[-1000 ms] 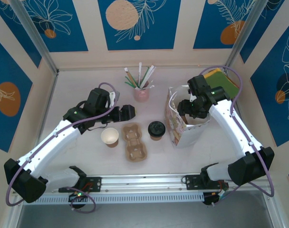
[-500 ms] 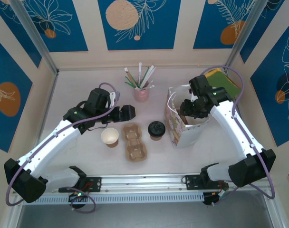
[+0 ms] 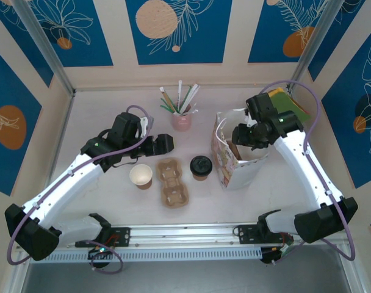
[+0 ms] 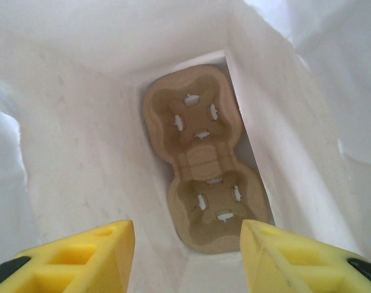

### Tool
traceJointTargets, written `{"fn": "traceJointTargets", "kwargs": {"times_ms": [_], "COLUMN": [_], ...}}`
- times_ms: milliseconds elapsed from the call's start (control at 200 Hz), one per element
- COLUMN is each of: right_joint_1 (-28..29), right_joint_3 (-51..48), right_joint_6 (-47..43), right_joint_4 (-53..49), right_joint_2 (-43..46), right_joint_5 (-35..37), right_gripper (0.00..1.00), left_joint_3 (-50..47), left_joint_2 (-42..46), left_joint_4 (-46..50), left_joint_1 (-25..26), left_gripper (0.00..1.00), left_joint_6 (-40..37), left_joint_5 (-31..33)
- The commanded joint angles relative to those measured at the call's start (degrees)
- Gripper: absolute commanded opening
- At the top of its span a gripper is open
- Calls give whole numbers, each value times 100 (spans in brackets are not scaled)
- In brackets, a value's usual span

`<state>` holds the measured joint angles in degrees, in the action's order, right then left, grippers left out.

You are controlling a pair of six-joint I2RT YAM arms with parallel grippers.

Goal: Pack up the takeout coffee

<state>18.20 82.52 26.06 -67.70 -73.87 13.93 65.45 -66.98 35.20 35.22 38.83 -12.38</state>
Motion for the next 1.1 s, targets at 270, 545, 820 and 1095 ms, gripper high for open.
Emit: {"fn": "traceJointTargets", "kwargs": {"times_ms": [270,545,820,1095], "right_joint_1": [-7,417,2266,3315], "right_joint_3": [648,1278,2533,3598], "right_joint_6": [88,347,444,412], "right_joint_4": [-320,-434,-830,-1105], "right_joint_2": [405,642,-178,-1733], "right_joint_5": [-164,-263,973,1060], "right_gripper": [50,48,49,50], "left_joint_3": [444,842,839,325], "left_joint_2": [-34,-209,-34,572], "left_joint_4": [314,749,1173,1463], "left_joint_1": [50,30,-50,-145], "left_gripper": [100,100,100,100], "left_joint_6": [-140,-269,-250,-158], "left_joint_5": [654,1234,2034,2369]}}
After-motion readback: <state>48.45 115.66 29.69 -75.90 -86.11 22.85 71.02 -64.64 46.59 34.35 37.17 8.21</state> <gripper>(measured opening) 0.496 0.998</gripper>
